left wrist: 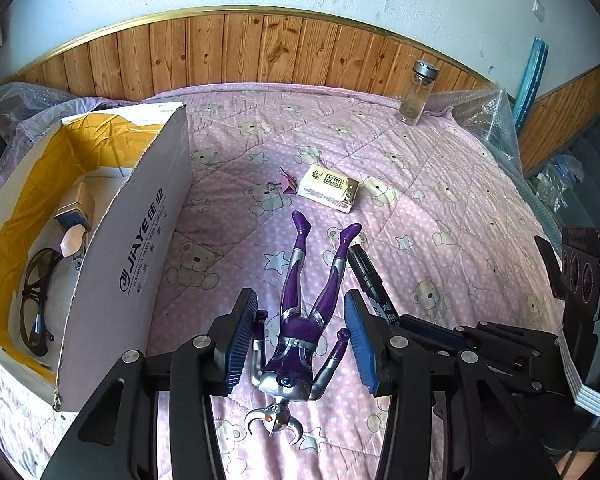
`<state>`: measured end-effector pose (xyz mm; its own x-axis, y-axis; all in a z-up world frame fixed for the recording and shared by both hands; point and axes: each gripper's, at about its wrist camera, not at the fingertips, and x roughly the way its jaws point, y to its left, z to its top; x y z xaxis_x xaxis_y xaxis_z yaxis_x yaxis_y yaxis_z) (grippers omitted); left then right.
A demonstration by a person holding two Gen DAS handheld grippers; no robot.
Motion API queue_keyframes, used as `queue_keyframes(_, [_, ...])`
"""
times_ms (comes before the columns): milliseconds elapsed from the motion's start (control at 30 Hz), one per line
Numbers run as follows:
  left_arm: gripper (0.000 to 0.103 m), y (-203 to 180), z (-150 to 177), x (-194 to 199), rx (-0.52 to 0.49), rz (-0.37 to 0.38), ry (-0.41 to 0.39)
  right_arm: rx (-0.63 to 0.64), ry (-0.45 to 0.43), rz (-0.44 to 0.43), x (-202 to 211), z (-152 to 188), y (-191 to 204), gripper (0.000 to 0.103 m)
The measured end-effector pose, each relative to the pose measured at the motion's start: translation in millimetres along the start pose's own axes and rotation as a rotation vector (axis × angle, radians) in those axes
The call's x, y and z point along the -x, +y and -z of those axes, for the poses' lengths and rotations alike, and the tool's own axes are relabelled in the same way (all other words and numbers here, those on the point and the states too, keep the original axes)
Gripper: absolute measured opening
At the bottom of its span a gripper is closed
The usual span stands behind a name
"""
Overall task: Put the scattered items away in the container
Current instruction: 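Lift and carry the robot figure and black marker with both tools over the box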
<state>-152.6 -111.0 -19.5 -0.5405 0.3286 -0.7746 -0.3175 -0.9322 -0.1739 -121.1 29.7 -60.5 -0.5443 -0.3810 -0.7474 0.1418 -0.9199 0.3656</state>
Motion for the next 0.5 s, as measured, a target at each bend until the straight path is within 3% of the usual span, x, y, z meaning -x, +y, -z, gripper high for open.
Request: queue_keyframes(500, [0.046,4.5,14.4,43.1,0.024,0.033,-0.062,0.058,-0.034,0.001,25.7,13.1,36.4,0.014])
